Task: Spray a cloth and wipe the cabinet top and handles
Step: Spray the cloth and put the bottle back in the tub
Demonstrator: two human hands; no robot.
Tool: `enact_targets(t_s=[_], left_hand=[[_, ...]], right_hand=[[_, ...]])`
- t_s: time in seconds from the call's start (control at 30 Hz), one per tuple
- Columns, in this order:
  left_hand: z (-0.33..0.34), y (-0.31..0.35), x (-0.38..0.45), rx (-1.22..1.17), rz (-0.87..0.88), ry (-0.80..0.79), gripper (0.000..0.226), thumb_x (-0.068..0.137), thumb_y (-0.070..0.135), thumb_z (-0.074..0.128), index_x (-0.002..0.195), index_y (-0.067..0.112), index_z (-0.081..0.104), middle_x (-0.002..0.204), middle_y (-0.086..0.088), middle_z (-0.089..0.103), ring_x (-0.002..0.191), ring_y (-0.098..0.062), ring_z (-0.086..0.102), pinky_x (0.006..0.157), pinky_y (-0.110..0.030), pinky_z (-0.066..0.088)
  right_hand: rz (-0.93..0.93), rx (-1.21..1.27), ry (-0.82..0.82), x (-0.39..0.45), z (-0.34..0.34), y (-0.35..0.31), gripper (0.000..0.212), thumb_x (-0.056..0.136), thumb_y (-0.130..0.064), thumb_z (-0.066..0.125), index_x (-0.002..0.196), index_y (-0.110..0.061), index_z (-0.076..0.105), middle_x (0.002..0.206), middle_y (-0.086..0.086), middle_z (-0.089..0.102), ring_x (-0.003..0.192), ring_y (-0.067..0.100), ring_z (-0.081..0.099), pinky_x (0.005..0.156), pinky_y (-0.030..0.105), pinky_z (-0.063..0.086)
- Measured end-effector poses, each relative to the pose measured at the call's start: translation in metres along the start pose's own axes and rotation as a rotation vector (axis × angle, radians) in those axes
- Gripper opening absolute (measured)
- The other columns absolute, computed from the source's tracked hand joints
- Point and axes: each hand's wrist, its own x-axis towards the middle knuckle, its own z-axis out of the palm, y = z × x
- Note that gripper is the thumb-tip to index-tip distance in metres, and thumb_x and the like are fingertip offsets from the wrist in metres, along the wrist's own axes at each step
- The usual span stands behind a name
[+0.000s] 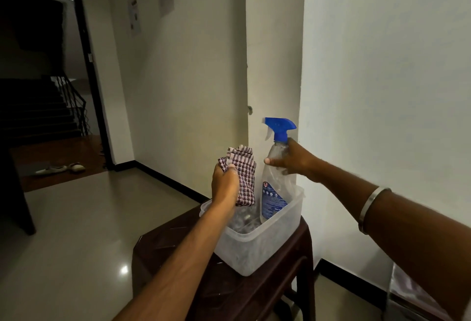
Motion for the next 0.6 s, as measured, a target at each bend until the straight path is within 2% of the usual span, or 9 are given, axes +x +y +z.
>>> enact_targets(t_s=[0.1,0.2,0.3,0.4,0.5,0.6], left_hand=[[-0.004,0.006,-0.009,-0.106,-0.049,-0.001,0.031,0.098,0.016,0.039,0.123,0.012,0.056,0.112,-0.011,0.066,0.097,-0.029,0.066,0.082,-0.040,0.057],[-0.009,0.014,-0.021,-0.140,-0.066,-0.013,0.028,0.099,0.015,0.039,0.119,0.011,0.057,0.106,-0.010,0.066,0.089,-0.026,0.065,0.067,-0.031,0.055],[-0.012,0.021,-0.033,-0.153,-0.087,-0.029,0.027,0.099,0.015,0.039,0.117,0.011,0.059,0.103,-0.009,0.067,0.085,-0.025,0.066,0.063,-0.030,0.053],[-0.013,0.027,-0.048,-0.164,-0.102,-0.075,0.029,0.098,0.014,0.039,0.117,0.009,0.060,0.105,-0.012,0.068,0.087,-0.027,0.068,0.065,-0.032,0.055],[-0.010,0.031,-0.065,-0.177,-0.103,-0.099,0.031,0.097,0.012,0.039,0.119,0.007,0.060,0.107,-0.013,0.069,0.088,-0.028,0.068,0.064,-0.032,0.055],[-0.004,0.035,-0.085,-0.220,-0.110,-0.123,0.030,0.096,0.009,0.039,0.117,0.005,0.061,0.104,-0.014,0.069,0.082,-0.027,0.069,0.055,-0.028,0.054]], right_hand=[[0.062,-0.009,0.008,-0.015,0.002,0.010,0.092,0.075,-0.043,0.077,0.145,-0.018,0.023,0.137,0.011,0.052,0.115,0.032,0.058,0.095,0.048,0.052],[0.105,-0.049,0.033,-0.031,0.003,0.012,0.101,0.078,-0.045,0.073,0.152,-0.015,0.012,0.145,0.014,0.046,0.124,0.035,0.053,0.102,0.048,0.046],[0.099,-0.090,0.076,-0.051,0.003,0.003,0.090,0.086,-0.041,0.067,0.152,-0.013,0.012,0.147,0.015,0.043,0.127,0.033,0.050,0.102,0.042,0.043],[0.017,-0.179,0.168,-0.077,-0.002,-0.012,0.070,0.093,-0.030,0.061,0.149,-0.009,0.023,0.150,0.014,0.038,0.133,0.031,0.043,0.105,0.037,0.038],[0.029,-0.264,0.224,-0.096,-0.010,-0.019,0.066,0.096,-0.035,0.055,0.148,-0.007,0.025,0.150,0.016,0.033,0.135,0.032,0.037,0.109,0.040,0.034],[0.030,-0.182,0.254,-0.113,-0.016,-0.020,0.063,0.096,-0.038,0.053,0.146,-0.007,0.031,0.148,0.017,0.033,0.131,0.031,0.042,0.109,0.042,0.038]])
